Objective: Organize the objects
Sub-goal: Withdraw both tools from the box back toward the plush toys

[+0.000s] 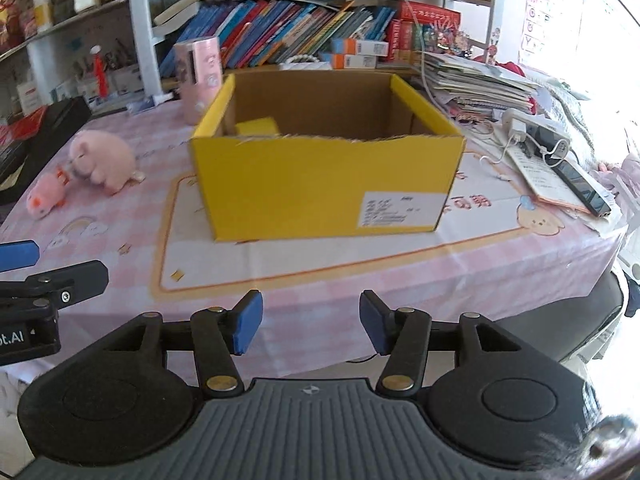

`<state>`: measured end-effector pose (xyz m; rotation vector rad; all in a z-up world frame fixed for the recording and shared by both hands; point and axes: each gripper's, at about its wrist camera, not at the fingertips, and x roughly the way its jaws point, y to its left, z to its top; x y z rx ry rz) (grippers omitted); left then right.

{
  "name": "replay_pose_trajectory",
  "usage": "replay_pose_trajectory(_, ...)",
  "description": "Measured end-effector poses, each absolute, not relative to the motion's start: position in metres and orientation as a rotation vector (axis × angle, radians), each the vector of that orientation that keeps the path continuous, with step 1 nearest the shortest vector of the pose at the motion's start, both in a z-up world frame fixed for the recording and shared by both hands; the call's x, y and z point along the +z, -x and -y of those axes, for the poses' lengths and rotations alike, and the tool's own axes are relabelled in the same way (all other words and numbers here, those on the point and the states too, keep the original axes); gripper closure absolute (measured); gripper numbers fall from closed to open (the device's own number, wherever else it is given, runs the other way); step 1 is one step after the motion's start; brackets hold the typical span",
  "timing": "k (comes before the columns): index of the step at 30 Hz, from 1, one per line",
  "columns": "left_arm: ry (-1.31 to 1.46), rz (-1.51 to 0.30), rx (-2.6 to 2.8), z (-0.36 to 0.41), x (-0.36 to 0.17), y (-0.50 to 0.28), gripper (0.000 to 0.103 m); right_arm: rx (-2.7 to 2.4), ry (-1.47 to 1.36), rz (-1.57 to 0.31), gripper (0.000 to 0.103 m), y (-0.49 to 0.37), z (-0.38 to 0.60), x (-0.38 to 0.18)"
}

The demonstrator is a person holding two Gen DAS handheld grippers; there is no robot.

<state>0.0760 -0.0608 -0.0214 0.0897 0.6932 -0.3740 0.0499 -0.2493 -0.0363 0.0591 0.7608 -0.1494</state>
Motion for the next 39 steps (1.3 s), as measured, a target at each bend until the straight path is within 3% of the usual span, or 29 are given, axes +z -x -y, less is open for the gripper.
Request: replay_pose_trajectory(39, -0.012, -0.661, -0.199, -0.050, -0.013, -0.046, 0.019, 0.087, 0.046, -0.719, 0.034, -0.044, 0.126, -0.026)
